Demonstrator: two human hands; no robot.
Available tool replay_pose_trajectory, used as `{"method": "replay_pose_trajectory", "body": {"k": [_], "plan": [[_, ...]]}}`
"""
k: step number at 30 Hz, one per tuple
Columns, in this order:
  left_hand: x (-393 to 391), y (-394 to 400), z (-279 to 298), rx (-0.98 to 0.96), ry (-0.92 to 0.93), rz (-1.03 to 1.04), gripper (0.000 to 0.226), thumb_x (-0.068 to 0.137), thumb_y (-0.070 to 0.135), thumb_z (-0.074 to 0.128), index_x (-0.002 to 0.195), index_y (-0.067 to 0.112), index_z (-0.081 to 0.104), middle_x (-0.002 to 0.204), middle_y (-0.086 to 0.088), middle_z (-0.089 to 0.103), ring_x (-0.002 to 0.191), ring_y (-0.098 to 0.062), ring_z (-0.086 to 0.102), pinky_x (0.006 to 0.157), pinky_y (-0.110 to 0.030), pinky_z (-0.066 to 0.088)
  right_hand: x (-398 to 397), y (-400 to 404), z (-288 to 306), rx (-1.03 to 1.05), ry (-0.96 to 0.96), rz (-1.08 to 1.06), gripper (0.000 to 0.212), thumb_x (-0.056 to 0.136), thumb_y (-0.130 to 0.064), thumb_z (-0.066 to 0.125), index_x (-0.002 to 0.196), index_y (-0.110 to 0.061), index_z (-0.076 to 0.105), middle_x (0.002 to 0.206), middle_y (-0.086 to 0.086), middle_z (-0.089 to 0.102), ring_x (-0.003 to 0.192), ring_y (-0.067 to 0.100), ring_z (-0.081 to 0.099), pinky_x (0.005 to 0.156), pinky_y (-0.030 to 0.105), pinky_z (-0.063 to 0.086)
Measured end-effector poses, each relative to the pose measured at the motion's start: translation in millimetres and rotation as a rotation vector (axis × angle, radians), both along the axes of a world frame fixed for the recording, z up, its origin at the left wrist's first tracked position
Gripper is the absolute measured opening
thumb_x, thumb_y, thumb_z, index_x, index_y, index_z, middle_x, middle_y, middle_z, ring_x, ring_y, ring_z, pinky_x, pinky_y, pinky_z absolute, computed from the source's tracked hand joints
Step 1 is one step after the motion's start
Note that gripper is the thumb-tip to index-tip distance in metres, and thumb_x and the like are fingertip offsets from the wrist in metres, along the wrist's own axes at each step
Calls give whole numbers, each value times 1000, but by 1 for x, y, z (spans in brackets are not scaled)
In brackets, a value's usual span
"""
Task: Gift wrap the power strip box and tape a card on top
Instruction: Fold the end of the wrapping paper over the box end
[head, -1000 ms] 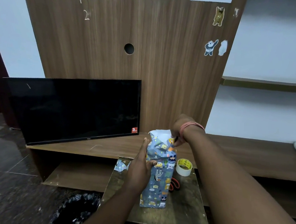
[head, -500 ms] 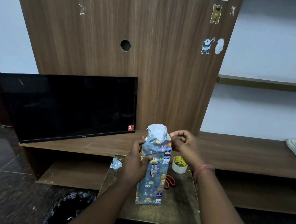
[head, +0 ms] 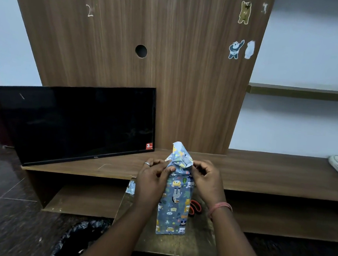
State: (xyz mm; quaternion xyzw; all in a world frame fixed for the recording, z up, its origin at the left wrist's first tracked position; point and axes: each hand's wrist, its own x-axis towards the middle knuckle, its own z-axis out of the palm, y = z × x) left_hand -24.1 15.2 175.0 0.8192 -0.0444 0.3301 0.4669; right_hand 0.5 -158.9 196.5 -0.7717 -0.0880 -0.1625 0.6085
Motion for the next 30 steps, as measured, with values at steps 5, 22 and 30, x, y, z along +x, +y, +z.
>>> {"method": "replay_pose_trajectory", "body": {"k": [5,22,30], "plan": [[6,13,2,137,28,-39,26,96,43,66,102,23,81,103,8,66,107,9,50,80,0,34,4,1,-3,-70,14,49,11,92,-15,72,84,-13,65,99,5,60,81,11,57,78,33,52],[13,-2,23,-295,389,-50,18,75,26,61,63,14,65,71,-8,68,78,-26,66,68,-47,54,20,-8,14,-198,180,129,31,96,-28,66,81,-1,67,81,4,61,58,3,50,54,14,36],[15,-10,26,-159,379,36,52,81,60,73,66,11,66,60,-7,68,60,-23,68,57,-37,52,19,0,6,-118,137,55,39,88,-42,74,67,-11,61,76,8,66,62,12,60,67,36,53]]}}
